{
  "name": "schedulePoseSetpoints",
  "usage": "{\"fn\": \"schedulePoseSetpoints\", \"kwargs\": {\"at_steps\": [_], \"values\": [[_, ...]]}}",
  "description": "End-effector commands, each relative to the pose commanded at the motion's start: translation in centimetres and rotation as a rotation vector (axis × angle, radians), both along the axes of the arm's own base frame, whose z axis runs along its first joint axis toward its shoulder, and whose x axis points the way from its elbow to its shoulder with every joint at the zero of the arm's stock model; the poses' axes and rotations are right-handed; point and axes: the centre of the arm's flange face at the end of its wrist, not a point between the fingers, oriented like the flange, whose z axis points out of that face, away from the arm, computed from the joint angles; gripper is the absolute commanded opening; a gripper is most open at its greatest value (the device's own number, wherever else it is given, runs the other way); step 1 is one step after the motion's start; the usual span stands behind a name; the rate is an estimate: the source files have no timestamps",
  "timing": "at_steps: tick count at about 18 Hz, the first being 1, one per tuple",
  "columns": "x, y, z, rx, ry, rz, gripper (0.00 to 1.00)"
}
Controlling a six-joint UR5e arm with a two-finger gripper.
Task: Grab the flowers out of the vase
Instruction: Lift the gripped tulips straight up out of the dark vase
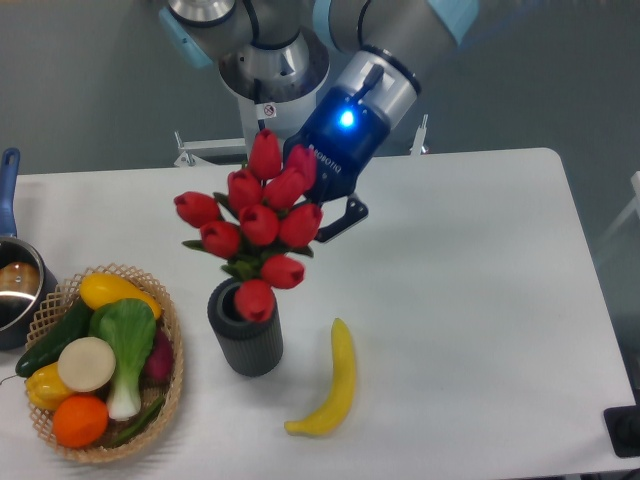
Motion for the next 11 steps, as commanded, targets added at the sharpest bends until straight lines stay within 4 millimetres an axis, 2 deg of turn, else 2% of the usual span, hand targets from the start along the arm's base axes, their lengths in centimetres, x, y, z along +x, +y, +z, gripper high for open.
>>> {"fn": "schedulePoseSetpoints", "kwargs": {"at_steps": [3, 7, 9, 11], "values": [[-0.2, -0.2, 0.7, 0.011, -0.004, 0.004, 0.46], [-2.1, -1.3, 2.6, 0.031, 0.03, 0.038, 0.46], [-2.7, -1.0, 3.8, 0.041, 0.054, 0.038, 0.46], [-3.2, -0.8, 3.9, 0.043, 0.063, 0.037, 0.46]]}}
